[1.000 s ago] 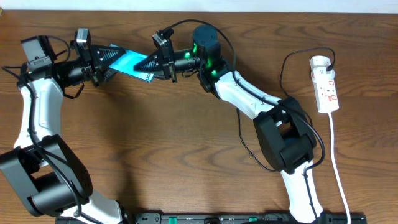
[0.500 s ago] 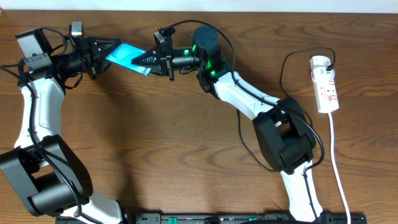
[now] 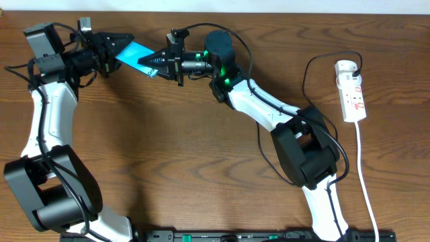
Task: Plug charger to phone and switch on socket
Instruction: 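Rotate the phone with both grippers, swinging it leftward and upward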
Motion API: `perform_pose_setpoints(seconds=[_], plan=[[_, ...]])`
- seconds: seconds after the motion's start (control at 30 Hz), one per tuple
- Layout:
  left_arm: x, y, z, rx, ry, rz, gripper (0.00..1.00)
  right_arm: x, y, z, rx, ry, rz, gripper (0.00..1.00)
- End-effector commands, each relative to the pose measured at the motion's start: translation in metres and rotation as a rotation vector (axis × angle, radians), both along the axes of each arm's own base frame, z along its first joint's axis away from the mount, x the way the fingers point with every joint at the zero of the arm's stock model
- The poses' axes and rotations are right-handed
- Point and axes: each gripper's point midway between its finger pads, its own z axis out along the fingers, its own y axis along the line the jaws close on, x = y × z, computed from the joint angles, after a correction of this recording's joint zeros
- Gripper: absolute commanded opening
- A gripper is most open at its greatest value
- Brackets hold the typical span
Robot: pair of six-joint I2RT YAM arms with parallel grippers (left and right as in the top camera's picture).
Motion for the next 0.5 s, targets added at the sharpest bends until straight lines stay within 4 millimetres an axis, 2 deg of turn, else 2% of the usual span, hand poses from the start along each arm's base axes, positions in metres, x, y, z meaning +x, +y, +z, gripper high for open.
perform_pose_setpoints(seconds=[0.0, 0.13, 0.23, 0.47], plan=[[-0.0043, -0.0212, 0.0283, -0.018, -0.049, -0.061, 0.23, -0.0178, 0.0144, -0.0044, -0.01, 0.038, 0.045, 0.01], [-0.0055, -0.0223, 0.0291, -0.026, -0.047, -0.07, 0.18, -0.0178, 0.0143, -0.0033, -0.006, 0.032, 0.045, 0.01], [-0.0066, -0.0232, 0.0298, -0.034, -0.043, -0.076, 0.08, -0.0179, 0.0143, -0.0033, -0.006, 0.031, 0.045, 0.01], [-0.0099, -0.0259, 0.0322, -0.049, -0.047, -0.1, 0.08, -0.017, 0.0136, -0.0032, -0.005, 0.024, 0.042, 0.01]])
